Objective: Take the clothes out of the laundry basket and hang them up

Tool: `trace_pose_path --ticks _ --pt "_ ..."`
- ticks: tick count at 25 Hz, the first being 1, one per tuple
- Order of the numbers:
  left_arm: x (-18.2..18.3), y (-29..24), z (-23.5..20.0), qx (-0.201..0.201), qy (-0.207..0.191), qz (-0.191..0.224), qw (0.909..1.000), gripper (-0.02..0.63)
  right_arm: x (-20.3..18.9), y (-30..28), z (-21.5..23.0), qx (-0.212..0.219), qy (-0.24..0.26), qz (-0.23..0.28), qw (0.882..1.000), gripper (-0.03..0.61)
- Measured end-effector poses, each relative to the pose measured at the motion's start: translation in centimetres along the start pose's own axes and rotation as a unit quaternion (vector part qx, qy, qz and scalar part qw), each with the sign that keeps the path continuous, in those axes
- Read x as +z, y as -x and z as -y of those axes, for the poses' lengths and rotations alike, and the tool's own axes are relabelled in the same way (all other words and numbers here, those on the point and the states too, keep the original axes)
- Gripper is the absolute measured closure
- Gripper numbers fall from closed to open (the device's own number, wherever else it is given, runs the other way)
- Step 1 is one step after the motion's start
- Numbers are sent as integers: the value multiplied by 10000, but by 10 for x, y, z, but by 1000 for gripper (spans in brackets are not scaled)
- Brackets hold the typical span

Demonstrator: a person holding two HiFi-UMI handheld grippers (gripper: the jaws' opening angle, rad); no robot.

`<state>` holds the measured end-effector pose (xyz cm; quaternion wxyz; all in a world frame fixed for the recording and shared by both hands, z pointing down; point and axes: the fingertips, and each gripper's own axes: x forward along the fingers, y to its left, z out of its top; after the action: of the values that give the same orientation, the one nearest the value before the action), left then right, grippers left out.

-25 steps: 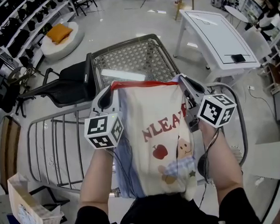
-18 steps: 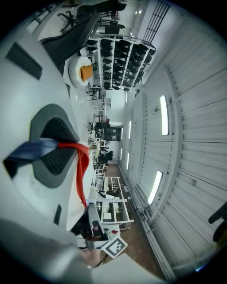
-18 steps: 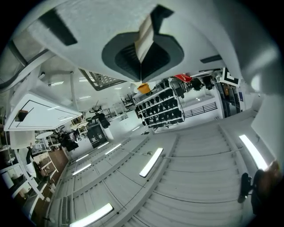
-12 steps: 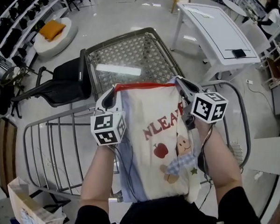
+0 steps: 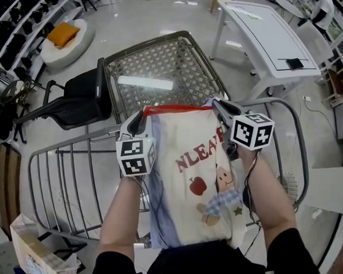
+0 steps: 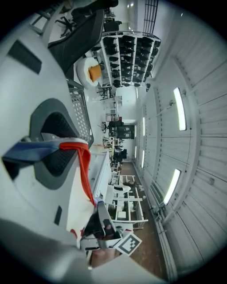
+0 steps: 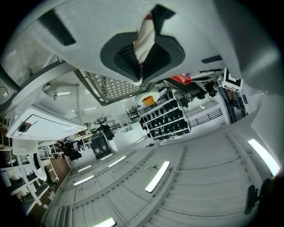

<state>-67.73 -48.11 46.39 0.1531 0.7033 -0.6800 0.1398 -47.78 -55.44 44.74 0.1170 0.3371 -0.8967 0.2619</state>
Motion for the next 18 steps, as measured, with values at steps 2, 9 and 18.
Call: trace_pose_path --ticks 2,9,18 --pt "-5 0 -1 -5 5 -97 10000 533 -6 0 1 16 3 -97 10000 521" --pt "-8 7 -4 -37 -3 -134 9999 460 -15 -2 -2 93 1 -289 9995 437" --pt "-15 33 -7 -158 -23 -237 9996 409 -16 7 -11 204 40 -477 9986 405"
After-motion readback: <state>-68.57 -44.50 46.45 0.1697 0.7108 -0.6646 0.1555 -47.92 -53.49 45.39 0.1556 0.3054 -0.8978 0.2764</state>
